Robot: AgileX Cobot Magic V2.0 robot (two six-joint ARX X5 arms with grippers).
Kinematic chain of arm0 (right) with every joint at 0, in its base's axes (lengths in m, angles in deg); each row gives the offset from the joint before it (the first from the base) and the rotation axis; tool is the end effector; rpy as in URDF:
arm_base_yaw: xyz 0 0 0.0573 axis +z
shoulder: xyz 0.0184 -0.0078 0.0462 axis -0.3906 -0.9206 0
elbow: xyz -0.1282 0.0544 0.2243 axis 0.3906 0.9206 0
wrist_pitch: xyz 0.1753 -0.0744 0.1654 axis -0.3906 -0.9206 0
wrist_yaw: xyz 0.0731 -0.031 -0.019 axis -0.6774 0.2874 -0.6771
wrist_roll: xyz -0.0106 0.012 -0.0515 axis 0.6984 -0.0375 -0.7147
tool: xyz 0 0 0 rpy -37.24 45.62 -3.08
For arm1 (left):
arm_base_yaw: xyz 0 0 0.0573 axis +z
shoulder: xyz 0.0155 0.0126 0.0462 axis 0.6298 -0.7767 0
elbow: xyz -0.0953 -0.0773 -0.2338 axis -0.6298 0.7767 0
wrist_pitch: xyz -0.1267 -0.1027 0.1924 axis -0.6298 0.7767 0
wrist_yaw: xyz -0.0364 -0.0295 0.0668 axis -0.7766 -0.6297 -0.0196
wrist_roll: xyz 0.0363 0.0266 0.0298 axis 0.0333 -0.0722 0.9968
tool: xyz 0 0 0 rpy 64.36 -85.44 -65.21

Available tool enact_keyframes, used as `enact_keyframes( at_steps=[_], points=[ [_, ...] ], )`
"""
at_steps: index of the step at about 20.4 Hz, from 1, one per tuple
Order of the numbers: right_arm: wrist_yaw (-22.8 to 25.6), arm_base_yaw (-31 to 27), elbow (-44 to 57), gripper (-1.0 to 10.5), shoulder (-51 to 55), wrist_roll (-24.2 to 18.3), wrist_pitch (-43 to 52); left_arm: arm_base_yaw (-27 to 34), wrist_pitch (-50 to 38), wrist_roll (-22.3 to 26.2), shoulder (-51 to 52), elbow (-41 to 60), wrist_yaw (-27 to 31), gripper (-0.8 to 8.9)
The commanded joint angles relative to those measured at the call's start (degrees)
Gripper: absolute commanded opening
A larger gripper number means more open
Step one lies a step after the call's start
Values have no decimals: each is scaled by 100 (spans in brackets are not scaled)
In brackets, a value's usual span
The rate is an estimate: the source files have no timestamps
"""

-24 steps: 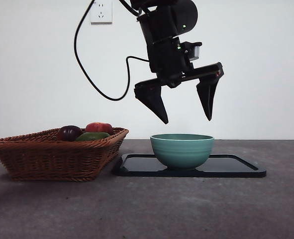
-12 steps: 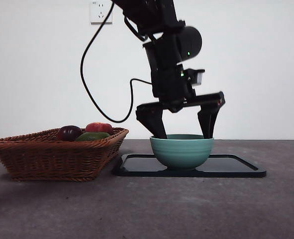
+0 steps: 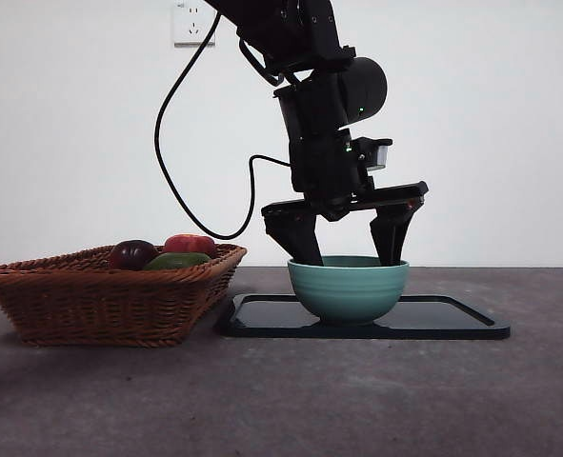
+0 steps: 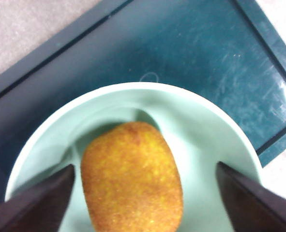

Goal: Pick up the wifruite, put it on the bowl, pick up the plate, put it on desk

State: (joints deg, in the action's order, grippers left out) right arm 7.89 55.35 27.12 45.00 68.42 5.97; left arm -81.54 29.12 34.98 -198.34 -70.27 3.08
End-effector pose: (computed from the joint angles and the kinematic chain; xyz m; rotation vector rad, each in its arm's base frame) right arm -0.0169 -0.0072 0.3410 0.1804 0.4989 0.5927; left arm 0.3692 -0.3391 0.2082 0.3405 1.1287 -0.6268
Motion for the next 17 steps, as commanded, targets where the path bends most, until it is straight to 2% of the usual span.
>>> enact_keyframes(
  at_steps=[1, 5, 7, 12, 17],
  points=[
    [-2, 46, -66, 580, -15, 92, 35, -26, 2, 98, -251, -166, 33, 424],
    [-2, 46, -66, 580, -15, 96, 35, -22, 9, 111, -332, -166, 33, 356],
    [-2, 46, -66, 580, -15, 96, 35, -22, -11, 111, -337, -166, 33, 271],
    [-4, 46, -66, 580, -15, 96, 35, 7, 24, 111, -334, -214, 33, 265],
    [-4, 46, -66, 580, -15, 94, 35, 11, 942, 153, -330, -1064, 31, 266]
  ],
)
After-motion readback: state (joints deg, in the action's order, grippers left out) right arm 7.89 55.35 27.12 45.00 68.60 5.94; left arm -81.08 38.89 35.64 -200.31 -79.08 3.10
